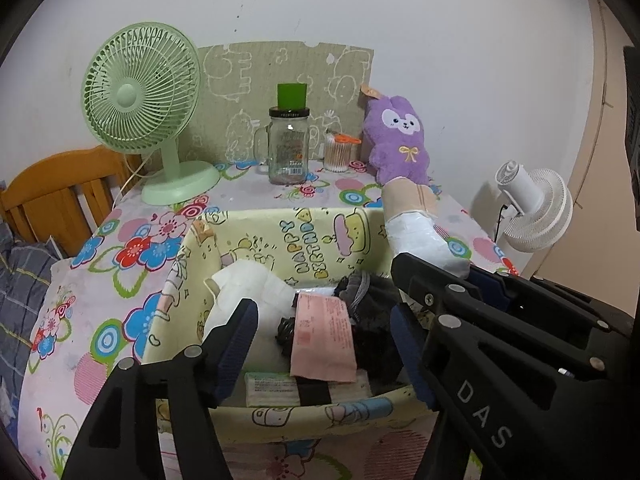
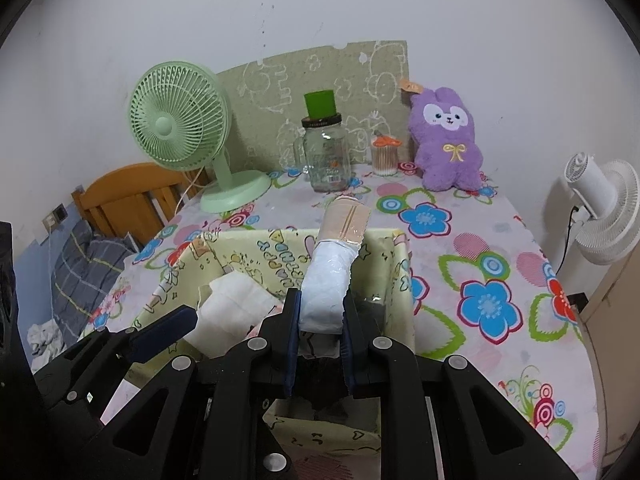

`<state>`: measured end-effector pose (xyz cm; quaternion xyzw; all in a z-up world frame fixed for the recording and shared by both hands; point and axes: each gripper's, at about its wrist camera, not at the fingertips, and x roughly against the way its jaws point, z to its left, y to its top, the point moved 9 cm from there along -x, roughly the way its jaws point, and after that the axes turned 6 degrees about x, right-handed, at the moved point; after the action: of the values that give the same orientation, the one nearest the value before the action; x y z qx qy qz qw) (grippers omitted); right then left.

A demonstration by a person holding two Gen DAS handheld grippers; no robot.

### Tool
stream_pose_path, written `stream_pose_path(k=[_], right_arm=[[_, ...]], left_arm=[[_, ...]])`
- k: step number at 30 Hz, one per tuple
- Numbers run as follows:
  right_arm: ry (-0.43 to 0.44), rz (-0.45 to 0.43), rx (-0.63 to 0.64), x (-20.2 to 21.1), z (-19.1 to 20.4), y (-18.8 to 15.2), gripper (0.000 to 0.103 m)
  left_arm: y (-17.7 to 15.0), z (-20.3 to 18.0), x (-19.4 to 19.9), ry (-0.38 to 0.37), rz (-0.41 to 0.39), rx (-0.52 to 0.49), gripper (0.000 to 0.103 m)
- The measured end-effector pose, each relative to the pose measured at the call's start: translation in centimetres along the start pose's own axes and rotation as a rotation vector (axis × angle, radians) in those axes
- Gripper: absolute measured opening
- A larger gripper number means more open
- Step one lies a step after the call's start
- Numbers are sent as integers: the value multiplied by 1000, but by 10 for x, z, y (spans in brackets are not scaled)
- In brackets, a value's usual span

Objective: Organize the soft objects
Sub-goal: 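Lower the white cloth into the box and open the right tool, then withdraw both tools from the box toward the yellow tissue pack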

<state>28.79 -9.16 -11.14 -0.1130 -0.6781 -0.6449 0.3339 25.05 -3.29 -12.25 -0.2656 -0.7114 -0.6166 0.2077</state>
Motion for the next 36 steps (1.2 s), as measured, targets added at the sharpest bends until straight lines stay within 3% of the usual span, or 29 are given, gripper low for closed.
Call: stream_pose_path(k=[5,6,8,9,10,19,36], right_arm=[[5,18,-1,-1,3,-4,25],[8,18,0,0,4,-4,30],[12,4,-2,2,5,-4,54],[10,-9,-3,4,5,-3,77],[0,-27,-5,8,4,-2,83],[-47,-46,-2,26,5,1,84],[-103,-95,-3,78,1,-1,102]], left_arm=[[-3,3,2,14,10,-1,75],[-3,4,4,16,10,-1,79],[-3,4,7,15,4,1,85],[-3,5,9,14,-2,4,88],[-2,5,10,14,-6,5,89],[-3,5,23,24,-14,10,93],[-5,-14,66,-14,-59,9,97]])
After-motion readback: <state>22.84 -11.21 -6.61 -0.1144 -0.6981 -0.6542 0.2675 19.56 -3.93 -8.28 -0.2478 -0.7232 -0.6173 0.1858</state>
